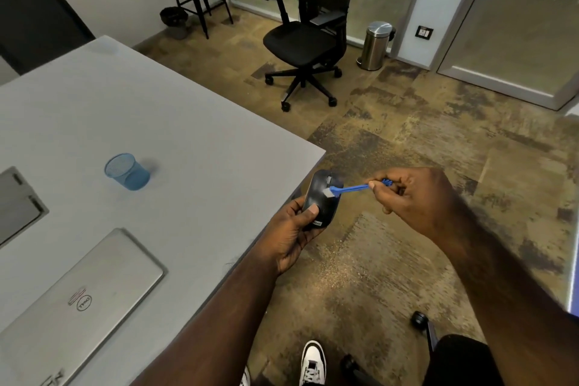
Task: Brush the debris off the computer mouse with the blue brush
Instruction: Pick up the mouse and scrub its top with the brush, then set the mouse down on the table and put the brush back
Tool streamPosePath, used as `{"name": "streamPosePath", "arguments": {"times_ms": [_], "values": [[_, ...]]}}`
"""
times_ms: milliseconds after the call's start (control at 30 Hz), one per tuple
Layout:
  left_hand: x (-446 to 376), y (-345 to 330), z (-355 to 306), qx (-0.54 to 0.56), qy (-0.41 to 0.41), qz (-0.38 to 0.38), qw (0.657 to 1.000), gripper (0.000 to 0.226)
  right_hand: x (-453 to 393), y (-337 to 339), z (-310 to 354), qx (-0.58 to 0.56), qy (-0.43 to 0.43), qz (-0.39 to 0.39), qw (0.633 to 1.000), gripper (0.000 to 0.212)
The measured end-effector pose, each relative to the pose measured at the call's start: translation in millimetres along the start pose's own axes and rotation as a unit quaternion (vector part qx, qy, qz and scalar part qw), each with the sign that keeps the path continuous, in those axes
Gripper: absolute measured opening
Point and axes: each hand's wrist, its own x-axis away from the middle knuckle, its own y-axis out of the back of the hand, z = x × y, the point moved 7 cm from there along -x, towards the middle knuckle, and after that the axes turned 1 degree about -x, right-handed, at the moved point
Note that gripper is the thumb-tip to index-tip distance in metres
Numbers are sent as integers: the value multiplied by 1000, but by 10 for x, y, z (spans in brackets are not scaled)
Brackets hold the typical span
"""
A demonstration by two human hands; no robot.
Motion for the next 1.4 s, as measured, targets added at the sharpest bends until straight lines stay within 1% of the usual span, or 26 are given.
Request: {"name": "streamPosePath", "arguments": {"times_ms": [100, 200, 233, 300, 333, 367, 433, 467, 533, 600, 633, 733, 800, 867, 967, 1067, 1133, 1267, 1400], "values": [[15, 30, -45, -2, -5, -6, 1000, 20, -36, -97, 35, 40, -9, 1, 999, 16], [36, 71, -72, 2, -3, -8, 1000, 20, -83, -23, 33, 55, -33, -68, 996, 19], [43, 86, -77, 4, -2, -12, 1000, 21, -94, -34, 44, 40, -35, -70, 996, 19], [59, 117, -89, 19, 1, -21, 1000, 21, -110, -139, 82, 26, -37, -36, 998, 17], [70, 140, -95, 30, 4, -28, 999, 23, -123, -198, 90, 47, -37, -24, 998, 17], [83, 170, -98, 39, 7, -35, 999, 26, -148, -232, 73, 80, -39, -29, 996, 19], [127, 254, -114, 46, 9, -50, 998, 31, -220, -239, -12, 113, -58, -74, 989, 23], [155, 310, -133, 47, 6, -58, 997, 32, -258, -257, -82, 86, -79, -96, 989, 25], [224, 462, -194, 63, -5, -75, 995, 33, -345, -414, -240, -58, -137, -107, 983, 27], [303, 655, -269, 83, -21, -97, 992, 30, -408, -736, -314, -204, -202, -68, 955, 30], [345, 769, -300, 86, -28, -113, 989, 26, -414, -923, -302, -247, -224, -37, 942, 31], [503, 1147, -399, 39, -44, -178, 982, 14, -369, -1456, -84, -312, -262, 42, 912, 26], [612, 1394, -483, 3, -52, -208, 977, 11, -350, -1783, 148, -345, -277, 63, 894, 21], [716, 1642, -571, -13, -63, -232, 971, 12, -363, -2120, 433, -367, -281, 85, 883, 19], [858, 2011, -695, -11, -76, -260, 962, 19, -407, -2621, 876, -366, -266, 114, 884, 19], [953, 2342, -821, -24, -85, -267, 960, 22, -436, -3052, 1233, -362, -252, 128, 888, 13], [988, 2567, -896, -32, -86, -275, 957, 26, -478, -3295, 1413, -355, -240, 133, 894, 15], [962, 2968, -982, -26, -75, -282, 956, 44, -575, -3713, 1598, -331, -230, 127, 906, 18], [857, 3282, -972, -27, -59, -297, 953, 46, -677, -4070, 1583, -296, -230, 120, 919, 21]]}}
